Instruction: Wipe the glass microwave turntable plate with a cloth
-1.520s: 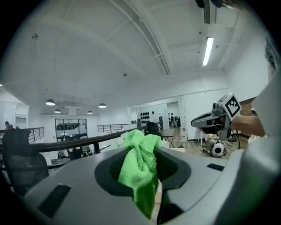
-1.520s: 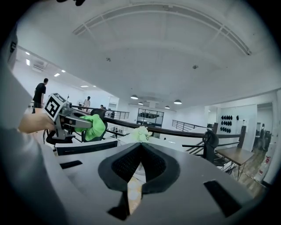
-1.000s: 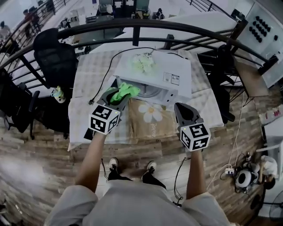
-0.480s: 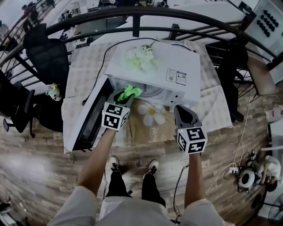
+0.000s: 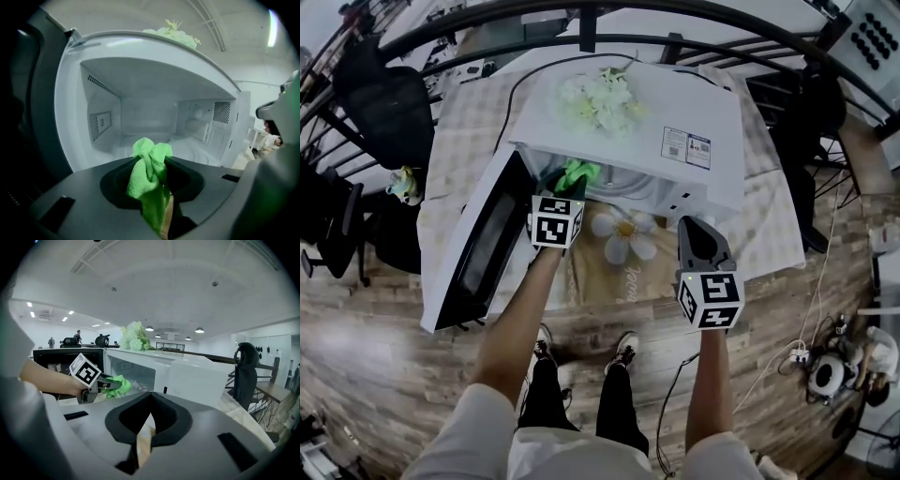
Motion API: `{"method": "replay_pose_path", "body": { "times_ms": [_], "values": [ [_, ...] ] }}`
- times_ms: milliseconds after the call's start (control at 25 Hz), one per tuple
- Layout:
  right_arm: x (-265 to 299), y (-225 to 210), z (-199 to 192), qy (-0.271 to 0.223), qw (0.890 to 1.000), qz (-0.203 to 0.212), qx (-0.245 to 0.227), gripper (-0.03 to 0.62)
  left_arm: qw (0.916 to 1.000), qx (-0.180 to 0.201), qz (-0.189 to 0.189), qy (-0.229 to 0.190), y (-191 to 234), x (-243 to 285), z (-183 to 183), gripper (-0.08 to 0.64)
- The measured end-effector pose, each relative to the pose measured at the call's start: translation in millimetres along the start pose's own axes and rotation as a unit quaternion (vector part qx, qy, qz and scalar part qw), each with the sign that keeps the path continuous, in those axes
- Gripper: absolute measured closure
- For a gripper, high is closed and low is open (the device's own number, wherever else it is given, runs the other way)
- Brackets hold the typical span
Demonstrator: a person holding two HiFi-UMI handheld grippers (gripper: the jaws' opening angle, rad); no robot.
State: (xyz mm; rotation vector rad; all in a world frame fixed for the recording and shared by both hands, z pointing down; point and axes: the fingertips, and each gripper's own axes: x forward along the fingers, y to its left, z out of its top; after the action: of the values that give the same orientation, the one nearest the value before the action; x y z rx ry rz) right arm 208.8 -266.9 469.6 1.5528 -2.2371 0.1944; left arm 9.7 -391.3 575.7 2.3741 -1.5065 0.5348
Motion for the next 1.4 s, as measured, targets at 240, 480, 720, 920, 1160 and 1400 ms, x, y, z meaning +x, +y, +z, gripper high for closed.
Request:
{"method": "replay_pose_path", "body": {
  "times_ms": [240,480,720,920,1160,1400],
  "values": [
    [-5.1,-9.6,-20.2,0.016,1.000,-0.004,0.009,0.586,0.9997,0.011,-0.019,0.008,-28.6,15.0,-3.0,0.423],
    [-11.1,-20.9,-30.1,0.027,1.000,-0.008,0.003,0.584,0.9979,0.021,-0.058,0.021,-78.6,29.7,-2.8,0.426],
    [-18.4,-27.5,-37.2,0.037,0.999,-0.008,-0.004,0.581,0.9939,0.040,-0.095,0.039,-129.7,46.6,5.9,0.431],
    [-19.1,-29.8,-37.4,0.036,0.999,-0.010,-0.002,0.581,0.9872,0.046,-0.149,0.036,-153.1,48.4,11.5,0.439],
    [-18.6,-26.5,-39.1,0.035,0.999,-0.009,0.004,0.581,0.9941,0.038,-0.087,-0.052,-97.5,28.8,42.1,0.437],
    [-16.0,-15.3,-49.0,0.040,0.999,0.001,0.002,0.581,0.9927,0.065,0.089,-0.049,5.8,32.0,42.4,0.437]
  ]
}}
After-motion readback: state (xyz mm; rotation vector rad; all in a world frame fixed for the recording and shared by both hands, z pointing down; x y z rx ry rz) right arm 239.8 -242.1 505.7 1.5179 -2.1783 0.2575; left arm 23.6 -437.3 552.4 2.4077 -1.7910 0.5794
